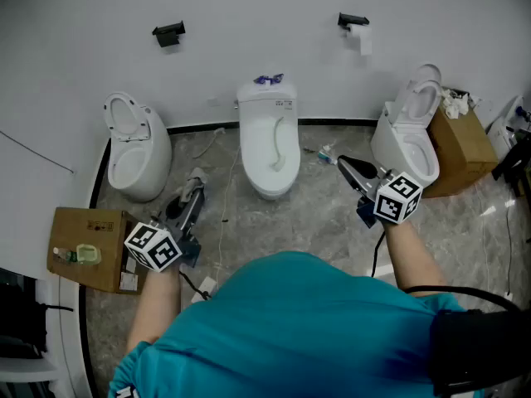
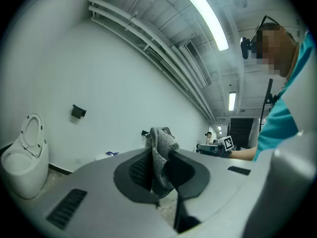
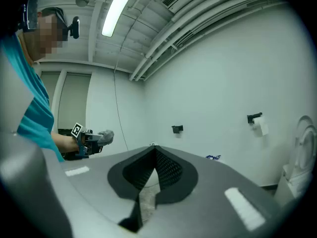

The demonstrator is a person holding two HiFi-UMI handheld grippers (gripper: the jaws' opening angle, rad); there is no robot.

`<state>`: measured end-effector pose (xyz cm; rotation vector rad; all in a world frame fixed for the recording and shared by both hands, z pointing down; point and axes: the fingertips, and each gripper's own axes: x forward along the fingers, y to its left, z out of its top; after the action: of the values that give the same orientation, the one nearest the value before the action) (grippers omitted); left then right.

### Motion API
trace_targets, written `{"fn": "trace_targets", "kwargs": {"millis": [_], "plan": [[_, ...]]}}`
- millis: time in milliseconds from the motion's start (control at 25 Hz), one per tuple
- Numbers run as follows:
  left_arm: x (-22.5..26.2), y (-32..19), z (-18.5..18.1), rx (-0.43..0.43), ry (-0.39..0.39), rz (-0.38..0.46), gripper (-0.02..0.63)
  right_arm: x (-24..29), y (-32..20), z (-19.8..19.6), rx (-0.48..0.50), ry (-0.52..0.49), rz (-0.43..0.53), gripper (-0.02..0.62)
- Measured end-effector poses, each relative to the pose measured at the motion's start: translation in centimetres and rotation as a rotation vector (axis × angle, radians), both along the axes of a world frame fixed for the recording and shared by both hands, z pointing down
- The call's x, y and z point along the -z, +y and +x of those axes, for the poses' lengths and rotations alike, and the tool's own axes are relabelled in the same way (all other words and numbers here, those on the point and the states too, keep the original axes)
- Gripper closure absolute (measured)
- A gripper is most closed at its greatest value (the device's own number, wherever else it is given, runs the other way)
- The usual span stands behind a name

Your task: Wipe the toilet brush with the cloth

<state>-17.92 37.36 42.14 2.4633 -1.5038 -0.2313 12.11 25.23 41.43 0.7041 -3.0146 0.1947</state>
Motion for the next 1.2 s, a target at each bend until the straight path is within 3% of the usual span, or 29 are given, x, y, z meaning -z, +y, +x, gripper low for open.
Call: {"fn": "trace_targets", "kwargs": {"millis": [400,800,1000,1200], "plan": [[-0.1,-1.1,2.0,-0.009,0.019,0.006,0.566,0.3,-0.4,1.9,0.002,0.021,0.009,0.6],[-0.2,-2.2,9.7,-0.021,0.035,0.008,0.566,0.6,-0.3,8.8,0.031,0.046,0.043,0.598],[-1.3,-3.0,13.8,-0.03,0.059,-0.021,0.566,-0.5,-1.0,11.9,0.054,0.107,0.053,0.598],[-2.2,-3.8,14.4,-0.024,0.06,-0.046,0.566,-2.7,-1.0,11.3,0.135,0.227,0.088,0.598]]}}
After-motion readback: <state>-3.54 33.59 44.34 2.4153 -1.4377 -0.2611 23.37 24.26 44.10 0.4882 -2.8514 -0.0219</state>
